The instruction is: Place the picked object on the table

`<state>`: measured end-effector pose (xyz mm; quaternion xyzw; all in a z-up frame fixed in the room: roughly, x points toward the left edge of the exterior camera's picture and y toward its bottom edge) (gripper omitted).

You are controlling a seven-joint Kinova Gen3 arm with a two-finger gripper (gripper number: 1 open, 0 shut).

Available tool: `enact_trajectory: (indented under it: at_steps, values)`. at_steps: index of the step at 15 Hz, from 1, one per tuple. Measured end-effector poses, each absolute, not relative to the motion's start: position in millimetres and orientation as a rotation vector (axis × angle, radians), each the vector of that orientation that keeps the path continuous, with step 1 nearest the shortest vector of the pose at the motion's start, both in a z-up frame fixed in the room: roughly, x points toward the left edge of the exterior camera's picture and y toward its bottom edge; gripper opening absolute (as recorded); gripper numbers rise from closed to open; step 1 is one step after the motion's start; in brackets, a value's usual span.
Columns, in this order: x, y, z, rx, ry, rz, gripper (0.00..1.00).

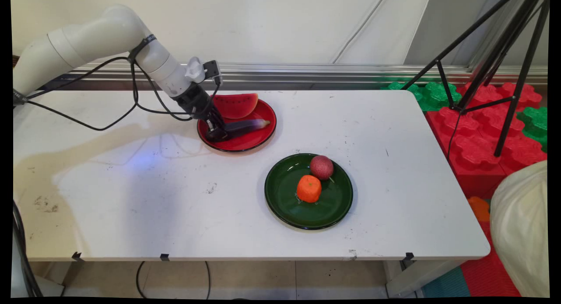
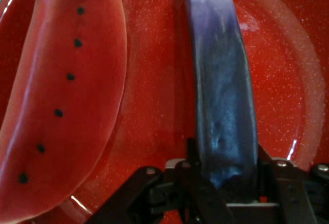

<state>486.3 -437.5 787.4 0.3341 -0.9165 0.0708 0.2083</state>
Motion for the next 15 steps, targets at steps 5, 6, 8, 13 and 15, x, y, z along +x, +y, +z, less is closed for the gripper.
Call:
enact_trajectory:
  at_steps: [5, 6, 8, 13, 15]
  values:
    - [491.0, -437.3, 789.7, 0.935, -2.546, 0.200, 0.00]
    - [492.3, -436.9, 790.9, 0.936, -2.544, 0.202, 0.00]
    - [495.0, -435.3, 795.7, 0.933, -2.535, 0.210, 0.00]
    - [502.8, -424.0, 817.2, 0.917, -2.504, 0.237, 0.00]
    - [506.9, -417.8, 826.7, 0.907, -2.495, 0.247, 0.00]
